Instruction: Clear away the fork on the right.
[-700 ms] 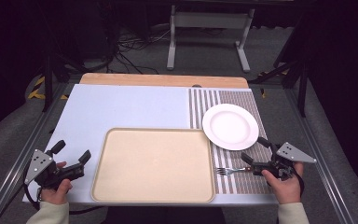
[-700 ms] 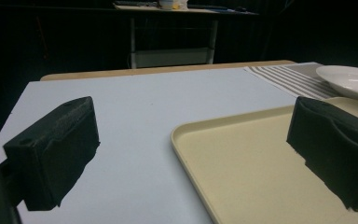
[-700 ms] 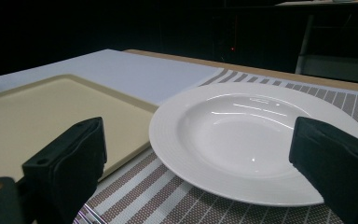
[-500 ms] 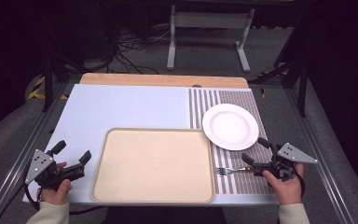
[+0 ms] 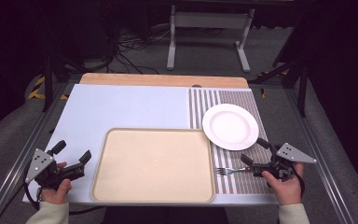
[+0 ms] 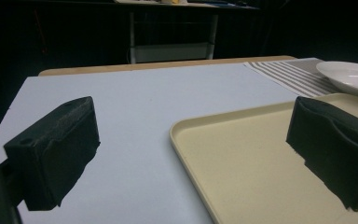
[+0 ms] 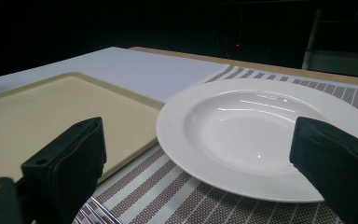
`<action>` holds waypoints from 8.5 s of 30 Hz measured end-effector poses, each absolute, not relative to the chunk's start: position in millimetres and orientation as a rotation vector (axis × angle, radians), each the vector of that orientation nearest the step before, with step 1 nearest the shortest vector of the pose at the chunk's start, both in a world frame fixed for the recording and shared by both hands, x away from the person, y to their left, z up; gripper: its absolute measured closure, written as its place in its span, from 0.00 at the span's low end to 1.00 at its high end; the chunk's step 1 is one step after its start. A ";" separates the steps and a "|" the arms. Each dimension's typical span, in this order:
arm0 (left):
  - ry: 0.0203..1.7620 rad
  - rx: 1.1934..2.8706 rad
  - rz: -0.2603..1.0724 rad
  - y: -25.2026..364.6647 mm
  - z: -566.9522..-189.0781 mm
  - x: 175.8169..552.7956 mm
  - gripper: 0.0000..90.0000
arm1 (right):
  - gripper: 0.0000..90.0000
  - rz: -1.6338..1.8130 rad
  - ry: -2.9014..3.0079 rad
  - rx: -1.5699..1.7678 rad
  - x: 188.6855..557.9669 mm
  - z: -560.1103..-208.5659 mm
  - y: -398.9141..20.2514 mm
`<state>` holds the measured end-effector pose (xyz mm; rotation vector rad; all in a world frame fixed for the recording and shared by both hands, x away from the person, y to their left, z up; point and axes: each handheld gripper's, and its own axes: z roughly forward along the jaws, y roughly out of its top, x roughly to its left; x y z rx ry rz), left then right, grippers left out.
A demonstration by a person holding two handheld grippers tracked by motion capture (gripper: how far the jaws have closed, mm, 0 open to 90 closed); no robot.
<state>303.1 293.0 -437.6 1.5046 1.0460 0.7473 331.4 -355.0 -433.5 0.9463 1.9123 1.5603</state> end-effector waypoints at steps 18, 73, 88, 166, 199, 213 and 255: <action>1.080 1.513 0.732 293.9 -434.3 302.5 0.04 | 0.03 1.576 1.996 0.921 340.7 -418.4 -337.2; 1.083 1.529 0.718 294.9 -437.9 302.4 0.05 | 0.06 0.775 2.724 0.575 370.7 -385.4 -308.3; 1.080 1.531 0.717 294.1 -437.7 302.0 0.05 | 0.08 0.600 2.828 0.474 373.2 -388.8 -296.4; 1.085 1.535 0.705 295.4 -438.6 302.7 0.06 | 0.87 0.126 3.036 0.158 388.4 -375.1 -288.4; 1.087 1.532 0.707 295.1 -439.7 303.2 0.06 | 0.87 0.554 2.951 0.793 386.0 -346.7 -261.8; 1.089 1.531 0.706 295.7 -439.5 302.9 0.06 | 0.87 0.676 2.897 1.112 384.5 -341.1 -236.5; 1.083 1.528 0.711 296.6 -439.3 303.1 0.06 | 0.87 0.696 2.867 1.590 396.1 -369.5 -173.7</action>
